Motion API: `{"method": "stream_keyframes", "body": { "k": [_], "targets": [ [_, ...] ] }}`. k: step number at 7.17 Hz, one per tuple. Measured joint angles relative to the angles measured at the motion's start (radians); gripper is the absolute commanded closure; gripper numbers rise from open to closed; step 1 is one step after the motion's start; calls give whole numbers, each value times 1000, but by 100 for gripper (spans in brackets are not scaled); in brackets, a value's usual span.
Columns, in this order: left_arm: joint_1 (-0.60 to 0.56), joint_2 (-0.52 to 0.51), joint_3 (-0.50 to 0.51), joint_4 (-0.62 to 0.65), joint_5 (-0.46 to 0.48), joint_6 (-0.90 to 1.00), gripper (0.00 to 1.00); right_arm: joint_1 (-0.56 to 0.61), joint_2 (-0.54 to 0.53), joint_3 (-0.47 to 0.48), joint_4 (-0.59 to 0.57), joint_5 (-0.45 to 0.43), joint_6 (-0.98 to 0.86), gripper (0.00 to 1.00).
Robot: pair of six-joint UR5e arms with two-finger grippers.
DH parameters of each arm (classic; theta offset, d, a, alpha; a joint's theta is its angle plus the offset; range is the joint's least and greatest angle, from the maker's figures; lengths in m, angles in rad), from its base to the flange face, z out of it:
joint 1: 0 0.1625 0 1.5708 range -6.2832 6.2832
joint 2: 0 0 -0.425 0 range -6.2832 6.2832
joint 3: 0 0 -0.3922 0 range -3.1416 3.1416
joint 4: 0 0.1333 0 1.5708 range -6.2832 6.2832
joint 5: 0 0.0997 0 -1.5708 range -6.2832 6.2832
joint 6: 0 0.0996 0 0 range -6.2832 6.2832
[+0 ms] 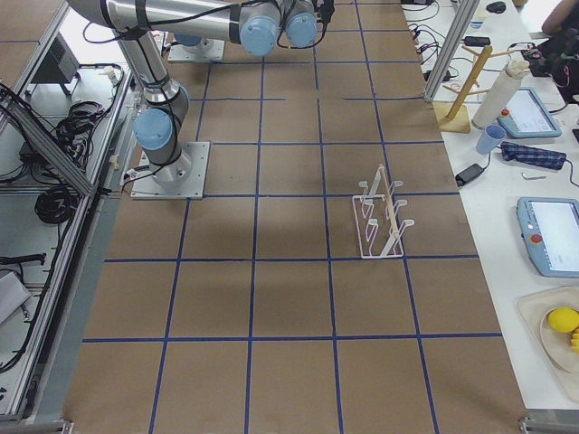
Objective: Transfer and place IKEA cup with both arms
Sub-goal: 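Open the right gripper and withdraw while the left carries the cup to the tray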
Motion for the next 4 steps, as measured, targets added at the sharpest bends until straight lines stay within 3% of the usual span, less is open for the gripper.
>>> {"method": "stream_keyframes", "body": {
  "k": [1,4],
  "targets": [
    [0,3,0,0,-1,-1,100,0,0,0,0,0,2,3],
    [0,12,-2,0,0,-1,100,-2,2,0,-2,2,15,0]
  ]
}}
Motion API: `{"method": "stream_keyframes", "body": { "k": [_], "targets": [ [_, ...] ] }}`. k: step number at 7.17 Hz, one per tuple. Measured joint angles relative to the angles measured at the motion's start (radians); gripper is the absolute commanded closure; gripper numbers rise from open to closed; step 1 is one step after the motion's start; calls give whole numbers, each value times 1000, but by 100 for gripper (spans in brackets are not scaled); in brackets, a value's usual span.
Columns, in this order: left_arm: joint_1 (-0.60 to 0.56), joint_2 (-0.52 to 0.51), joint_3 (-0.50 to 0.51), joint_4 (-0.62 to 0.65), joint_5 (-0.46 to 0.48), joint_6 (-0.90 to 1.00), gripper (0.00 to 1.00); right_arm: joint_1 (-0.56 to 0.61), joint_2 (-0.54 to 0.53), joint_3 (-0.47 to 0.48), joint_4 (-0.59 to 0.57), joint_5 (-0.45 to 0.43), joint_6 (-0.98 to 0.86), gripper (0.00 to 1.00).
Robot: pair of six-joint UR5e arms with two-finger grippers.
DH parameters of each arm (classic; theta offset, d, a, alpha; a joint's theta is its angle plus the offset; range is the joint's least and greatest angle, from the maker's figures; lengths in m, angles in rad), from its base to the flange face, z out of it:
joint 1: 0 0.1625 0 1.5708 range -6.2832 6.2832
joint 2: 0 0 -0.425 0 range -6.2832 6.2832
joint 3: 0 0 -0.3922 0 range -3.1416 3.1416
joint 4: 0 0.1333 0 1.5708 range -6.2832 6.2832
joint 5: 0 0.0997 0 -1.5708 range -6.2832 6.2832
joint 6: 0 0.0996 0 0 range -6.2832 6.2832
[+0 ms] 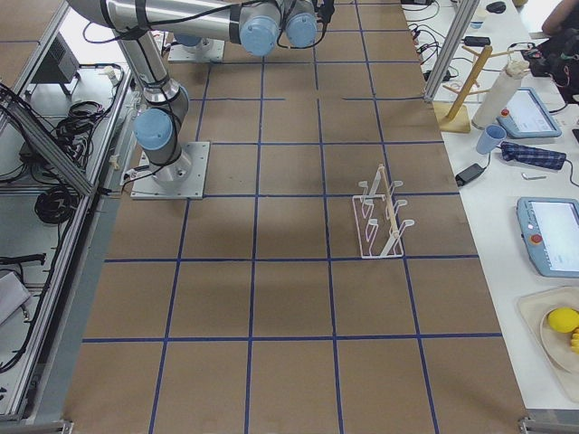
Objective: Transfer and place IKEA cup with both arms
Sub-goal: 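Open the right gripper and withdraw while the left carries the cup to the tray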
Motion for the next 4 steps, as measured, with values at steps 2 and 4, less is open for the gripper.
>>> {"method": "stream_keyframes", "body": {
  "k": [2,4],
  "targets": [
    [0,2,-2,0,0,0,100,-7,3,-2,-2,-2,22,0],
    [5,5,1,-3,13,-11,100,-35,5,-11,-11,-10,31,0]
  ]
}}
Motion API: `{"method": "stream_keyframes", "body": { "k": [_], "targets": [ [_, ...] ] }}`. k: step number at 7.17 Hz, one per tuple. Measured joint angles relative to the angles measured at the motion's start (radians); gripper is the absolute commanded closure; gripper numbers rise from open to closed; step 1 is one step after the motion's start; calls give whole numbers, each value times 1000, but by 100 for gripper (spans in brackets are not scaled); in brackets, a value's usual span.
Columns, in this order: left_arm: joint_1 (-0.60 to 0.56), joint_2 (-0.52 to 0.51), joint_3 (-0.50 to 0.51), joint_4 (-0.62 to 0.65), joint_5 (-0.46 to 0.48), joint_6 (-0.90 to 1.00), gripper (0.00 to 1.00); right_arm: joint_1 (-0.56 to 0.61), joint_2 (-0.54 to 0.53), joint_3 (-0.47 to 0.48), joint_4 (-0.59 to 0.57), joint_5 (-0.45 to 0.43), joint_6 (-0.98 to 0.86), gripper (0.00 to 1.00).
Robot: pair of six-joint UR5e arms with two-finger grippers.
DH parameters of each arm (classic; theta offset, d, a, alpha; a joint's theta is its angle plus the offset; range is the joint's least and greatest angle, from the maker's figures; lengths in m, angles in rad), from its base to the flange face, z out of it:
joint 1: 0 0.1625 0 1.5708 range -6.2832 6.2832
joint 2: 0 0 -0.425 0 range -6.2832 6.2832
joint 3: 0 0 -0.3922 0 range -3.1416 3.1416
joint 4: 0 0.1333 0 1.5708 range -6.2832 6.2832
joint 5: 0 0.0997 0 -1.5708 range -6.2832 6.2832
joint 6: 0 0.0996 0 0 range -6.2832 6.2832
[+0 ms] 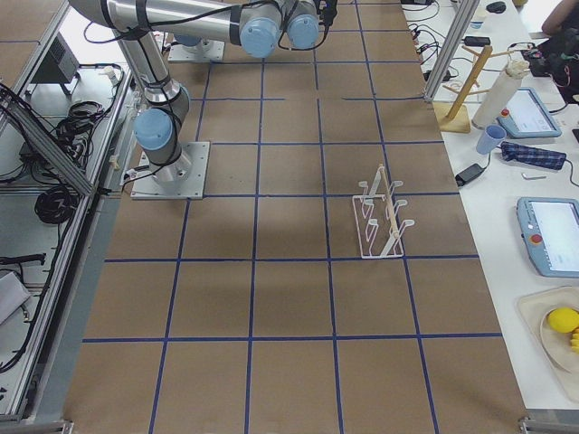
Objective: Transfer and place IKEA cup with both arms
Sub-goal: 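Open the right gripper and withdraw while the left carries the cup to the tray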
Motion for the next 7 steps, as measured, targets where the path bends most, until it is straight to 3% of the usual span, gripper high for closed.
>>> {"method": "stream_keyframes", "body": {
  "k": [2,4,5,7],
  "targets": [
    [29,17,6,1,152,-35,100,-97,0,-10,2,-40,18,0],
    [120,46,10,5,426,-45,100,-161,-1,-17,-11,-140,73,0],
    [175,64,14,20,603,-43,100,-168,-7,-26,-54,-224,155,0],
    [254,92,8,122,959,-17,100,-168,-35,-40,-225,-483,410,0]
  ]
}}
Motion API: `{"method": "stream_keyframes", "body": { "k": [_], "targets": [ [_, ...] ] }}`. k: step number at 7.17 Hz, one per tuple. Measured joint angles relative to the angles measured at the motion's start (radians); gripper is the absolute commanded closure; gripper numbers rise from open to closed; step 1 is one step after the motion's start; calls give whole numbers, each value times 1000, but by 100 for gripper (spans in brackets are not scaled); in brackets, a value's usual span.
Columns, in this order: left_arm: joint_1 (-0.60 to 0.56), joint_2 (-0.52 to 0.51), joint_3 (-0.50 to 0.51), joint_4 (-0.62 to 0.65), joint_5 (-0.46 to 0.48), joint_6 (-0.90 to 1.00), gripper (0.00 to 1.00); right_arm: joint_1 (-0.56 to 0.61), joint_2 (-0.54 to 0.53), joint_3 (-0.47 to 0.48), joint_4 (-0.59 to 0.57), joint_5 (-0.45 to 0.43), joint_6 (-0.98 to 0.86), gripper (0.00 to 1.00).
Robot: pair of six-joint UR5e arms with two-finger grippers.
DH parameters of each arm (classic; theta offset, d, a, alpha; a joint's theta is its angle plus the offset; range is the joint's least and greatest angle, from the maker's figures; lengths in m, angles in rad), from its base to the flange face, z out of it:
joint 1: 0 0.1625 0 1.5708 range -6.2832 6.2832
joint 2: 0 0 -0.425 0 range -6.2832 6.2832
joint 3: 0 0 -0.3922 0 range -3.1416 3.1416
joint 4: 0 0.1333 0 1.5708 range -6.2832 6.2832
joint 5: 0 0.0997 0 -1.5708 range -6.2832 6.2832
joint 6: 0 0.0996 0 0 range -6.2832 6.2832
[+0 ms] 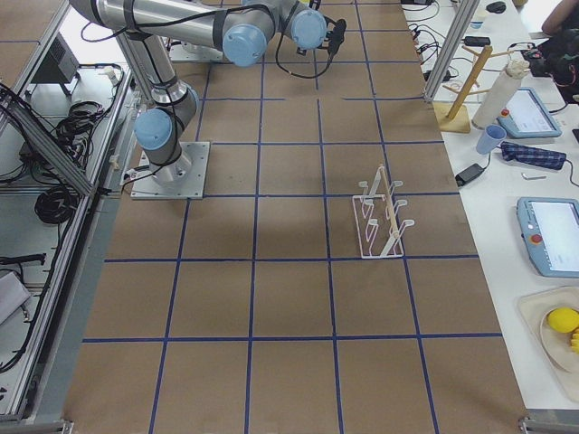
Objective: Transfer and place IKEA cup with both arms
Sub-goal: 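Open the right gripper and withdraw while the left carries the cup to the tray, then lower the pink cup onto the white tray and open the left gripper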
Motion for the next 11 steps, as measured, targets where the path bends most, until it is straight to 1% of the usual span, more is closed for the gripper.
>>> {"method": "stream_keyframes", "body": {
  "k": [1,2,3,4,5,6,7,8,9,10,11],
  "targets": [
    [50,3,-20,66,123,46,100,2,-16,1,-62,-139,82,0],
    [119,4,-71,154,199,116,100,4,-26,3,-96,-281,118,0],
    [188,0,-132,259,262,173,100,7,-35,2,-117,-402,137,0],
    [248,-9,-176,353,323,226,100,11,-51,1,-130,-499,154,0],
    [300,-20,-201,414,355,295,100,23,-70,2,-146,-588,161,0],
    [346,-36,-221,470,364,348,100,51,-85,9,-166,-683,172,0],
    [385,-63,-245,545,366,383,100,98,-93,20,-188,-761,211,0],
    [410,-90,-263,613,368,410,100,151,-92,36,-229,-815,263,0],
    [429,-114,-272,653,369,426,100,196,-84,64,-302,-865,303,0],
    [448,-136,-274,673,369,440,100,227,-74,92,-374,-896,320,0],
    [463,-154,-275,684,369,454,100,248,-68,107,-411,-914,325,0]
  ]
}}
